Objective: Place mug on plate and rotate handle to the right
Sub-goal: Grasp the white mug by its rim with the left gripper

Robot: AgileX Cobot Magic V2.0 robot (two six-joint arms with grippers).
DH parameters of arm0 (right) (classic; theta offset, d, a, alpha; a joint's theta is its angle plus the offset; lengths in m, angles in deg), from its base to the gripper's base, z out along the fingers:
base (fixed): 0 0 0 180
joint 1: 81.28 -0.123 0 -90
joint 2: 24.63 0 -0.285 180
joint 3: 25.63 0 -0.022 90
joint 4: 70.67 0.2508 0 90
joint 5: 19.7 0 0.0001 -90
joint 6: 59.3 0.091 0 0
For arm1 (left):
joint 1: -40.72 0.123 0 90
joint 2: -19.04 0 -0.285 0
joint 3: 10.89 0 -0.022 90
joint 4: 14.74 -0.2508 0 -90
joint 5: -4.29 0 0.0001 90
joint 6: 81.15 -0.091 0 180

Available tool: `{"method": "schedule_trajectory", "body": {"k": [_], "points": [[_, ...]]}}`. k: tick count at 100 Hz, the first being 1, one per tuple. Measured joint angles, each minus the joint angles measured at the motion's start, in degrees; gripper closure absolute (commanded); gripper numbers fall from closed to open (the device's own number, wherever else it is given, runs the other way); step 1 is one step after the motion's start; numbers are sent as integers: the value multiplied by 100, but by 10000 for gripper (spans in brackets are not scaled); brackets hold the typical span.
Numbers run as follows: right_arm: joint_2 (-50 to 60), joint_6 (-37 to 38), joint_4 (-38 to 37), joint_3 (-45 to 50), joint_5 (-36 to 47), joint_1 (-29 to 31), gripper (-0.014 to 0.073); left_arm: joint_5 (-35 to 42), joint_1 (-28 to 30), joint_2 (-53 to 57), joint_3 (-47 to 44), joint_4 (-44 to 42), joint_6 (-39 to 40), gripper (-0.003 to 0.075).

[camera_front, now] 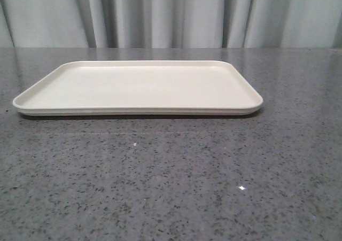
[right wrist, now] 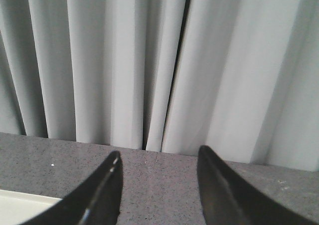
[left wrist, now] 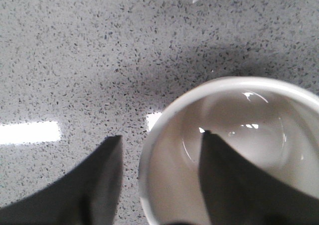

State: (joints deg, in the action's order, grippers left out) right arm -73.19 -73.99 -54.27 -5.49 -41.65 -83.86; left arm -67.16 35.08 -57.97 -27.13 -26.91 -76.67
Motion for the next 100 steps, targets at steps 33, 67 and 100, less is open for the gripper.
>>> {"method": "schedule_trajectory", "body": {"k": [33, 67, 100], "points": [[0, 0, 0, 0, -161, 0, 227, 31, 0, 0, 0, 0, -54, 736], [0, 0, 0, 0, -187, 0, 227, 12, 0, 23, 192, 113, -309, 736], [0, 0, 0, 0, -102, 0, 227, -36, 0, 141, 1193, 313, -574, 736]]}}
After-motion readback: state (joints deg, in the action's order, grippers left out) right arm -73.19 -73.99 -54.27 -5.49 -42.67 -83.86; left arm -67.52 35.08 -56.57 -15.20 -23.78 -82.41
